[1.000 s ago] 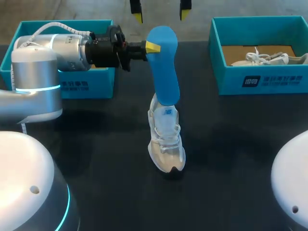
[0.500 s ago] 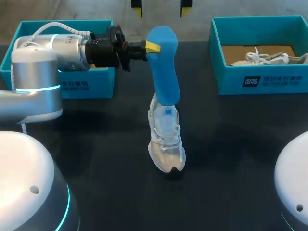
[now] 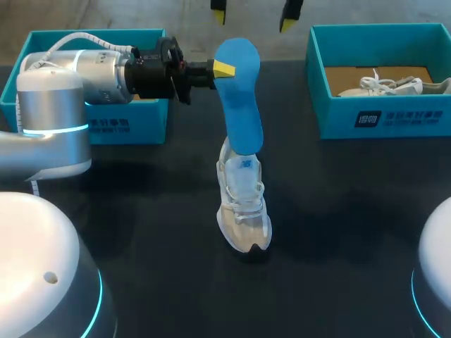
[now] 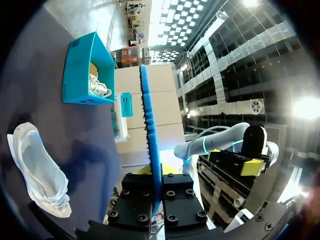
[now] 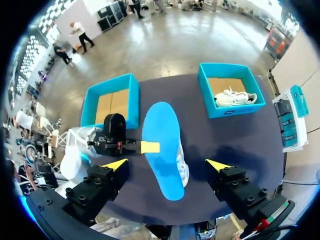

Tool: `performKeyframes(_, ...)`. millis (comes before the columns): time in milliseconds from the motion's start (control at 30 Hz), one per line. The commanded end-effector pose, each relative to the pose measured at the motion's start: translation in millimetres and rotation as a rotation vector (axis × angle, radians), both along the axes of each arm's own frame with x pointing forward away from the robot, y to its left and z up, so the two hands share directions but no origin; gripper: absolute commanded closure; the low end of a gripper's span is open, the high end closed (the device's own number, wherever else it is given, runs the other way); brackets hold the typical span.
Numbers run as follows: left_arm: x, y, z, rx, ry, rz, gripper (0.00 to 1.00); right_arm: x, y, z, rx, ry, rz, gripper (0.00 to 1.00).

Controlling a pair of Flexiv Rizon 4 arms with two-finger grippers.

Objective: Take the shoe out of the shoebox, open the shoe tongue, remove and reinsert the insole, then place the shoe into the shoebox

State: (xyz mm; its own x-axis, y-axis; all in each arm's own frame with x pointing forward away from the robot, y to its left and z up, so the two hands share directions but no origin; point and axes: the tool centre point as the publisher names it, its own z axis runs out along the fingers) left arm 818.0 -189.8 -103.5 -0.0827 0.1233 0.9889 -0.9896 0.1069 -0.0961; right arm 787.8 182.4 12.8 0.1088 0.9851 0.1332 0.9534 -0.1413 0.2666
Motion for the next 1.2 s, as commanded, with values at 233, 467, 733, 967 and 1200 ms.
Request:
performKeyframes(233, -1.0, 0, 0, 0.002, 0.0, 0.002, 1.0, 3.2, -26, -8, 0.322, -0.013, 0.062, 0.0)
performKeyframes(467, -1.0, 0, 0, 0.002, 0.0, 0.002, 1.0, 6.7, -42, -9, 0.464, -0.031, 0.058, 0.0)
performKeyframes(733, -1.0, 0, 0, 0.002, 0.0, 0.002, 1.0, 7.6, -52, -9, 0.667, -0.071, 0.126, 0.0)
performKeyframes(967, -1.0, 0, 0, 0.002, 0.0, 0.002, 1.0, 6.3, -57, -11, 0.849, -0.07, 0.231, 0.0)
performKeyframes(1200, -1.0, 0, 0, 0.002, 0.0, 0.002, 1.0, 5.1, -63, -11, 0.886, -0.058, 0.224, 0.0)
